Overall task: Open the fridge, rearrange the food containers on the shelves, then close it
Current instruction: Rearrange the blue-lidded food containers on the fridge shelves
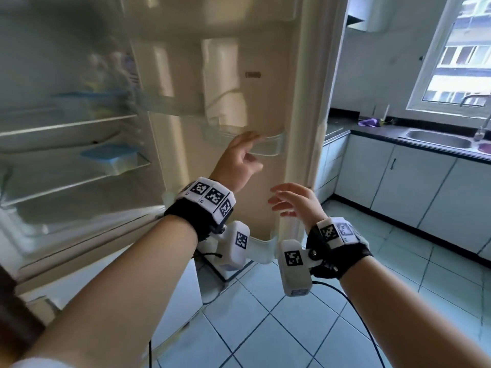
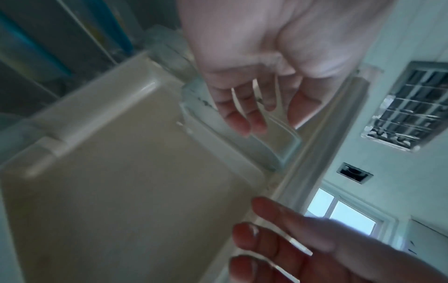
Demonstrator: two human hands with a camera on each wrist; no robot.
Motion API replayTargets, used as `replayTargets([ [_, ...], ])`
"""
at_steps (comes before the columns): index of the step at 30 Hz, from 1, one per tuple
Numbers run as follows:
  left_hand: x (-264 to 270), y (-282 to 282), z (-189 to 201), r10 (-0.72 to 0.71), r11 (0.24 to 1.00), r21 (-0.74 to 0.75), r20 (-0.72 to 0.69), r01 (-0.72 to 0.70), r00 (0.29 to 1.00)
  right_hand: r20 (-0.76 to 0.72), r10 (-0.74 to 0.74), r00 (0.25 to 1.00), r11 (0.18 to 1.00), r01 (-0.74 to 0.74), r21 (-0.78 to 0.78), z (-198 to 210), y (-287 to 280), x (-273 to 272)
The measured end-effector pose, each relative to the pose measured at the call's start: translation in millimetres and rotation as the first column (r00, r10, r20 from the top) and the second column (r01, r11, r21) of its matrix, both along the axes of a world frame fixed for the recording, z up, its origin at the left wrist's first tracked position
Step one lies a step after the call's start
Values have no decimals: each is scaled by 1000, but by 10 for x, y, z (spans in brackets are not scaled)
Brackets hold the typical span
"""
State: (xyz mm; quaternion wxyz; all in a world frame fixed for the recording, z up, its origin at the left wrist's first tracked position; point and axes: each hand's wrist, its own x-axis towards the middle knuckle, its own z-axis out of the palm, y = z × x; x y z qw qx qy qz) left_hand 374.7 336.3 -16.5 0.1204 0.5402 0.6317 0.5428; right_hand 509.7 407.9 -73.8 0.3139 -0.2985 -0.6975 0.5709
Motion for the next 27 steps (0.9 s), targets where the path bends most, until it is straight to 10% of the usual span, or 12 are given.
replayTargets([
  [15, -2602, -1379, 0, 451, 891, -65, 246, -450, 858, 36, 437, 899, 899, -437, 4, 214, -621, -2951],
  [27, -4543, -1072, 821, 445, 886, 24, 230, -463, 865, -239, 253, 937, 962, -270, -38, 1133, -344, -5059],
])
